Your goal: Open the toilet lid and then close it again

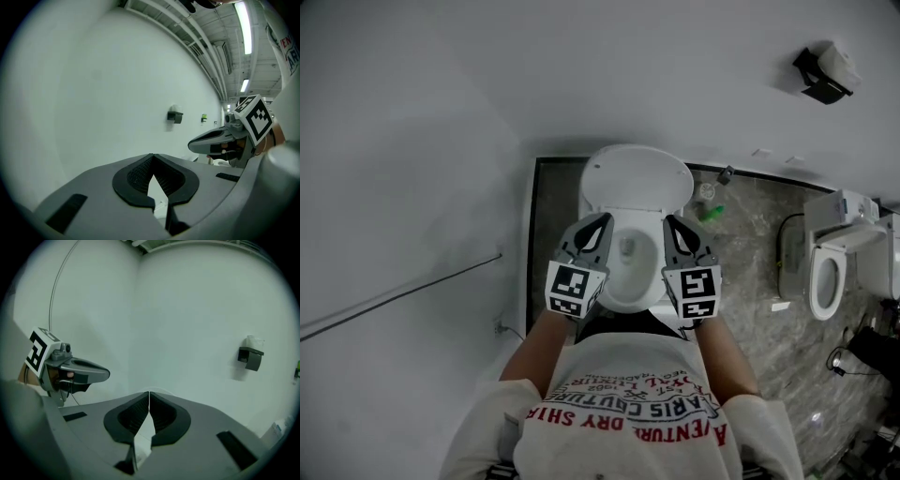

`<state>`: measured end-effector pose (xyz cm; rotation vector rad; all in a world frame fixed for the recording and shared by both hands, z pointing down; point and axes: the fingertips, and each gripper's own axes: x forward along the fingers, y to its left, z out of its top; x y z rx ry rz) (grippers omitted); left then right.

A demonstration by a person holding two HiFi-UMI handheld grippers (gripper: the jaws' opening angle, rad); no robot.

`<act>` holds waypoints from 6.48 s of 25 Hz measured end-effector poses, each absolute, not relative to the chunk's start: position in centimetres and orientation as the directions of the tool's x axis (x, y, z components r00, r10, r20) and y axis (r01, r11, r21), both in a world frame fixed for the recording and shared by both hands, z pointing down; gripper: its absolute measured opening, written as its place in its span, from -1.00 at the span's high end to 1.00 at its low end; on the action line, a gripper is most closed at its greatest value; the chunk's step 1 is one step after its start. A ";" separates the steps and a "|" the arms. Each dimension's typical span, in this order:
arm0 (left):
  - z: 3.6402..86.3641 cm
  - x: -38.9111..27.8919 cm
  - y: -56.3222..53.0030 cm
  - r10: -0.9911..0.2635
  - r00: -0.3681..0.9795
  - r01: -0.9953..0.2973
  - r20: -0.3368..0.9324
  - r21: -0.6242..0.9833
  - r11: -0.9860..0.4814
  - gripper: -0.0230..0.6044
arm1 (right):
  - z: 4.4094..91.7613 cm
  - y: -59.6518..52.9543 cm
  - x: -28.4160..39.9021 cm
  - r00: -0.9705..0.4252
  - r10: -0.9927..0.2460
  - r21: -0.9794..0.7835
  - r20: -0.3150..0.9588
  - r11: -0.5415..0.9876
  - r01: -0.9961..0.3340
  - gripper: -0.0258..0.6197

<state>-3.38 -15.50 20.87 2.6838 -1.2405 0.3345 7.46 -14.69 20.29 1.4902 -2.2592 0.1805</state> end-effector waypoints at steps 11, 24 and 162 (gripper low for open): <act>25.6 -1.1 -23.9 -0.702 0.609 -0.720 0.370 -0.114 -0.685 0.90 | 25.3 -23.1 9.1 -0.336 -0.797 0.194 0.502 0.482 -0.854 0.87; 32.1 2.0 -32.2 -0.561 0.584 -0.528 0.586 -0.250 -0.812 0.55 | 31.2 -30.9 10.5 -0.366 -0.654 0.269 0.662 0.663 -0.699 0.84; 73.9 -1.1 14.3 -0.479 0.352 0.020 0.804 -0.518 -0.855 0.56 | 74.1 14.9 4.8 -0.138 -0.479 0.471 0.867 0.878 -0.086 0.71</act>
